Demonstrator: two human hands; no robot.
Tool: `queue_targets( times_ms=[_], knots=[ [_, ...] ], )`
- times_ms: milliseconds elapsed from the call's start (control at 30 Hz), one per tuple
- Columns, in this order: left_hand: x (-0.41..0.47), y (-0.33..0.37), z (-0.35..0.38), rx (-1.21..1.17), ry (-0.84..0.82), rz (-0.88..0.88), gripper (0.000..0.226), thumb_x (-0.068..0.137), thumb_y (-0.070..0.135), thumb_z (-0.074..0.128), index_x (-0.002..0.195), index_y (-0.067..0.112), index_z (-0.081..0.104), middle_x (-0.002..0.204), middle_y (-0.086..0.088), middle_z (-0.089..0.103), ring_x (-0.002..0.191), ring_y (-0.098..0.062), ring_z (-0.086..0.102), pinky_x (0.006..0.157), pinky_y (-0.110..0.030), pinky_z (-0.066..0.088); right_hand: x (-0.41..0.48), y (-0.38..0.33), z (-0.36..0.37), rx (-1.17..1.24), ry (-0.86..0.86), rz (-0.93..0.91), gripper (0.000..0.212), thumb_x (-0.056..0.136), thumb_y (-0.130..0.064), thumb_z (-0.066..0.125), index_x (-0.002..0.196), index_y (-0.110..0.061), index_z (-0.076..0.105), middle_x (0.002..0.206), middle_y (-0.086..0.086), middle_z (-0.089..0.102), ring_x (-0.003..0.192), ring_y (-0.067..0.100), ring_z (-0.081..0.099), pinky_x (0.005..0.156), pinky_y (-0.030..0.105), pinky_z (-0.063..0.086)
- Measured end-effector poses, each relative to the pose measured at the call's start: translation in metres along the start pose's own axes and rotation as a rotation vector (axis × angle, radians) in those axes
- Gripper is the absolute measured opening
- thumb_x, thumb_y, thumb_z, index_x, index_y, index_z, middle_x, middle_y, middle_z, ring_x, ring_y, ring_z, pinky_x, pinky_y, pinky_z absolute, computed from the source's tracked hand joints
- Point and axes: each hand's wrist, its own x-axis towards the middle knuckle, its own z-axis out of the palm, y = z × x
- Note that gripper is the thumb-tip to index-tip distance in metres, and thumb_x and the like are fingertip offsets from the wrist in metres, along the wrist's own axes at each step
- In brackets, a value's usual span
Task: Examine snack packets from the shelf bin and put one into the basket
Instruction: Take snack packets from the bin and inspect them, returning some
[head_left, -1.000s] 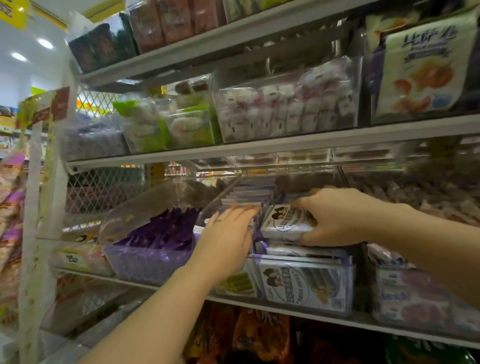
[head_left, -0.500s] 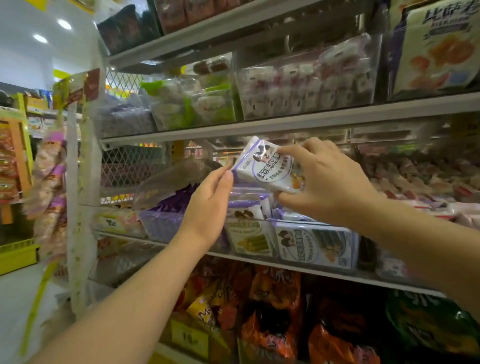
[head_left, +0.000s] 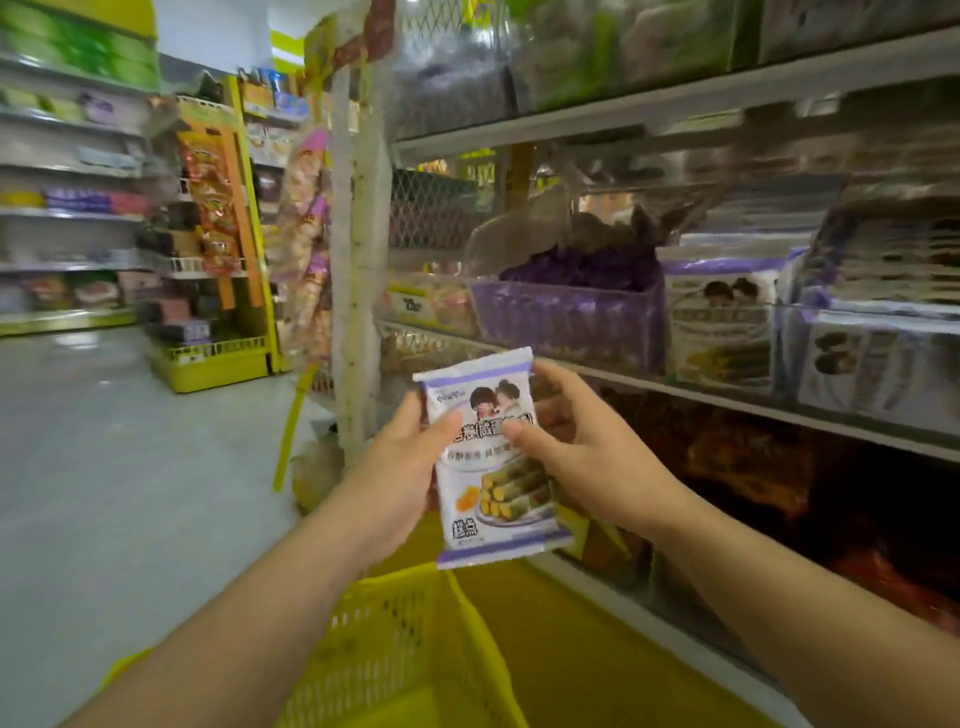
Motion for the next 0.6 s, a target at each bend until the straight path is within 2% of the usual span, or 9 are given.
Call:
queue_targets(
  times_ms=[67,133,167,233,267,333,433,533,600],
  knots=[
    [-0.007,-0.015,-0.02,0.008,-0.059,-0.009,0.03,0.098,0.014,0.048,0.123,0.026,0.056,0.122,-0.005,0.069,0.11,-0.026,0.067,0.091,-0.049,0.054,0.004,0.011,0.021,0.19,-0.023,0.07,0.032,0.089,-0.039,0.062,0.113,-0.019,0.066,0.105,0.0,0.074,0.101,0.019,0.068,0.092,0.045,0.053],
    [-0.01,-0.028,-0.034,0.024,-0.108,-0.019,0.032,0.096,0.016,0.05,0.122,0.033,0.058,0.125,-0.003,0.067,0.113,-0.028,0.065,0.092,-0.053,0.052,0.008,0.018,0.04,0.325,-0.021,0.184,0.044,0.084,-0.047,0.063,0.097,-0.005,0.069,0.102,0.019,0.072,0.102,0.041,0.065,0.093,0.059,0.048],
    [-0.01,-0.033,-0.04,0.02,-0.111,-0.023,0.032,0.096,0.016,0.051,0.12,0.036,0.059,0.125,-0.003,0.067,0.114,-0.029,0.065,0.092,-0.055,0.051,0.01,0.023,0.047,0.414,-0.016,0.226,0.049,0.08,-0.048,0.067,0.092,-0.001,0.068,0.101,0.026,0.07,0.101,0.048,0.063,0.093,0.062,0.047],
    [-0.007,-0.043,-0.048,-0.007,-0.09,-0.011,0.033,0.096,0.011,0.05,0.115,0.035,0.063,0.125,-0.006,0.067,0.115,-0.03,0.064,0.096,-0.054,0.048,0.015,0.034,0.061,0.589,-0.011,0.282,0.042,0.074,-0.041,0.071,0.087,-0.001,0.07,0.096,0.026,0.07,0.095,0.043,0.066,0.09,0.053,0.051],
    [-0.006,-0.048,-0.051,-0.021,-0.074,-0.009,0.032,0.096,0.011,0.051,0.113,0.034,0.065,0.124,-0.007,0.068,0.115,-0.029,0.063,0.097,-0.052,0.048,0.017,0.041,0.067,0.666,-0.018,0.306,0.04,0.075,-0.035,0.07,0.091,0.001,0.071,0.098,0.025,0.071,0.093,0.038,0.067,0.089,0.049,0.053],
    [-0.003,-0.058,-0.052,-0.051,-0.038,-0.029,0.024,0.094,0.018,0.054,0.112,0.029,0.066,0.121,-0.01,0.069,0.113,-0.03,0.065,0.097,-0.049,0.048,0.019,0.052,0.075,0.789,-0.038,0.354,0.035,0.079,-0.024,0.066,0.1,0.004,0.071,0.102,0.025,0.071,0.092,0.034,0.069,0.085,0.043,0.056],
    [0.001,-0.072,-0.05,-0.111,0.094,-0.1,0.025,0.097,0.027,0.051,0.116,0.015,0.063,0.112,-0.015,0.072,0.105,-0.032,0.068,0.097,-0.052,0.05,0.02,0.064,0.084,0.87,-0.075,0.419,0.028,0.076,-0.015,0.063,0.096,0.002,0.072,0.096,0.024,0.072,0.086,0.033,0.07,0.076,0.038,0.058],
    [0.002,-0.082,-0.047,-0.171,0.19,-0.116,0.024,0.099,0.019,0.048,0.114,0.007,0.062,0.104,-0.018,0.073,0.098,-0.034,0.07,0.085,-0.046,0.058,0.021,0.067,0.091,0.914,-0.066,0.519,0.033,0.082,-0.009,0.058,0.108,0.009,0.065,0.104,0.03,0.069,0.09,0.036,0.068,0.075,0.039,0.059],
    [0.003,-0.087,-0.046,-0.193,0.232,-0.134,0.022,0.098,0.016,0.048,0.111,0.005,0.063,0.101,-0.019,0.073,0.093,-0.033,0.072,0.075,-0.041,0.061,0.023,0.071,0.093,0.919,-0.046,0.59,0.028,0.091,-0.011,0.052,0.106,0.007,0.066,0.101,0.027,0.07,0.086,0.033,0.071,0.07,0.037,0.06]
  ],
)
